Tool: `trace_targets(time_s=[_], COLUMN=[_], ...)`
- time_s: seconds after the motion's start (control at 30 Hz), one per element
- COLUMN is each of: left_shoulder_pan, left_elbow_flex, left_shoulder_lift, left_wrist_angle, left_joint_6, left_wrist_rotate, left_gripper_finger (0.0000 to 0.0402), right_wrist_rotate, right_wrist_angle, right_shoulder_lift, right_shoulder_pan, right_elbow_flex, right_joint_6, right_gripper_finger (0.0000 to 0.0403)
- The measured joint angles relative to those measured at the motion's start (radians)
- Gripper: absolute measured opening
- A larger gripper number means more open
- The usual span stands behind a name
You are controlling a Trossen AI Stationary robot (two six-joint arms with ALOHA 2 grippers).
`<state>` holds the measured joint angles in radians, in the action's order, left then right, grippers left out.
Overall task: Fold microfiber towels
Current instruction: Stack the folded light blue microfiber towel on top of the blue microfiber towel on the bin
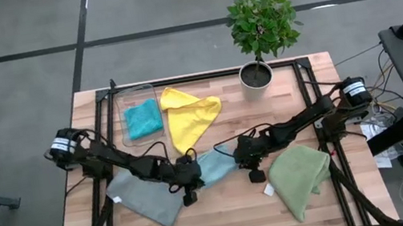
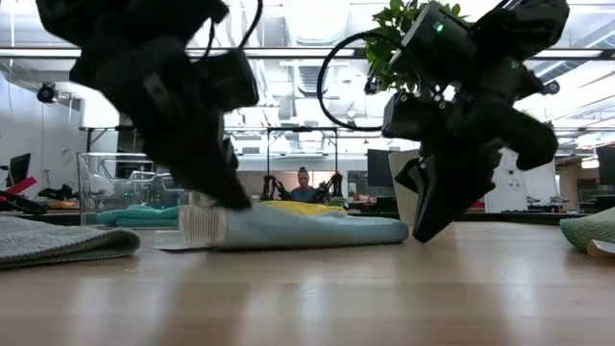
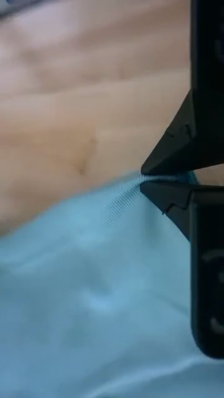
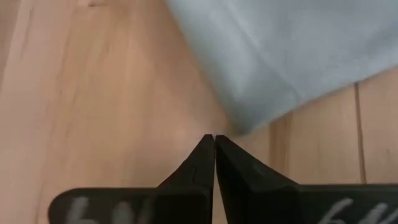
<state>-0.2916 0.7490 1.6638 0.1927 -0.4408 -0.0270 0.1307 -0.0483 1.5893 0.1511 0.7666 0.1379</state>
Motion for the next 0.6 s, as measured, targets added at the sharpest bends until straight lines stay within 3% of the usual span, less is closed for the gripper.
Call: trace_targets(time_s=[0.17,0.33,0.6], left_shoulder_pan=[0.001,0.001,-0.013], left_elbow_flex=[0.003,0.002,-0.003], left_shoulder_lift=[-0.071,-0.137,-0.096], left_wrist_angle=[-0.001,-0.029,-0.055], left_joint_6=[0.0,-0.004,-0.086], left_wrist_rotate=[0.0,-0.001,-0.008], left_gripper_finger=[0.0015,0.0015,0.0018], right_wrist_rotate=[-0.004,-0.073,-0.107], right_wrist_angle=[-0.007,-0.007,0.075], right_shoulder_lift=[-0.094,-0.188,-0.255], right_shoulder_pan=[0.024,0.058,0.091], right_elbow_flex=[-0.002,-0.015,-0.069], right_joint_6=[-0.009,-0.036,-0.022], right_gripper_finger=[0.0009,0.0009,0.0009])
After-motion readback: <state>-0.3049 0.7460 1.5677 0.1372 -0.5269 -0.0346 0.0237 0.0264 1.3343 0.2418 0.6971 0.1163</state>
